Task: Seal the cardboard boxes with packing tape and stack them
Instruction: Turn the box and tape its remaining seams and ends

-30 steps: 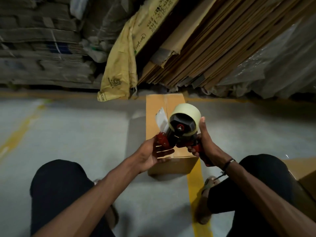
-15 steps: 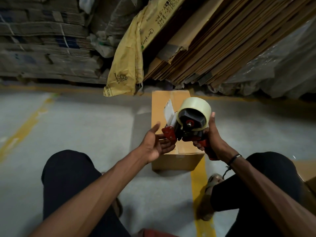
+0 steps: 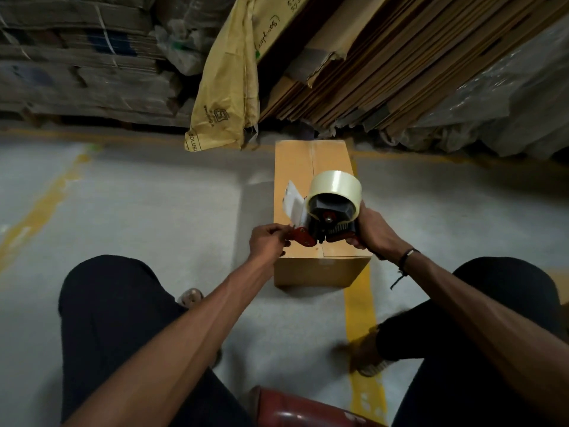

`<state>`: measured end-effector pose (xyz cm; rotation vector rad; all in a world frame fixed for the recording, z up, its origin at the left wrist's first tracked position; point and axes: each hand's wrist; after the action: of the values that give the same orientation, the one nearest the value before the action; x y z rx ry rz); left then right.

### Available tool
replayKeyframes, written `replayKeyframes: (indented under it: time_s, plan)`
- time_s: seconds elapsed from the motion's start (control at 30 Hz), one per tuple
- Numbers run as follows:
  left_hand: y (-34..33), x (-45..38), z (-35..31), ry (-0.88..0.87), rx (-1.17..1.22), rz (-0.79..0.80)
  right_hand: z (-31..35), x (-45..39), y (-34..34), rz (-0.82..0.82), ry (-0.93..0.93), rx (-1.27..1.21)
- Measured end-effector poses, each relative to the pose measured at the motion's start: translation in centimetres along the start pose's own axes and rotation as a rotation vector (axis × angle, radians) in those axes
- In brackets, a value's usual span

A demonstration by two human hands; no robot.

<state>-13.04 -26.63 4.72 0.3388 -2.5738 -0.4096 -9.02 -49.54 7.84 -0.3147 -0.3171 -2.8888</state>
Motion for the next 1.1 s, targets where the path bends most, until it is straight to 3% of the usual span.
replayKeyframes:
  time_s: [0.23,0.33,0.5,0.6,0.87,1.1]
  plan:
    - [-0.6,-3.3,2.7,0.037,-0.042,-0.102,-4.0,-4.5,-0.2,0.088,-0.050,0.090]
    - [1.9,-5.8,6.0,0.101,-0.149,-0.222,-6.6,-5.9,1.6,0.033,-0.073,0.182]
    - [2.1,-7.9,11.3,0.103,-0.295,-0.141,-11.9,-6.6,4.8,-0.049,-0.218,0.212]
    - [0.7,-8.2,12.9,0.109,-0.327,-0.130,-14.4,-7.4,5.2,0.058,-0.379,0.284]
    - [-0.7,-9.2,14.6,0.128,-0.315,-0.171,-17.7,-8.3,5.6,0.098,-0.165,0.561]
    - [-1.9,-10.0,15.6,0.145,-0.266,-0.203,-16.7,-8.8,4.8,0.006,-0.100,0.567]
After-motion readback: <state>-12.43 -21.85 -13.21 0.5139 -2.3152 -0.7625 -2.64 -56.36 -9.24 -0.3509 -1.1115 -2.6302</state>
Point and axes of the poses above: each hand's wrist, its own x-axis away from the middle knuckle, its own y-axis out of the back of the hand, z = x × y, and after that the axes turned 14 degrees about -x, right-handed
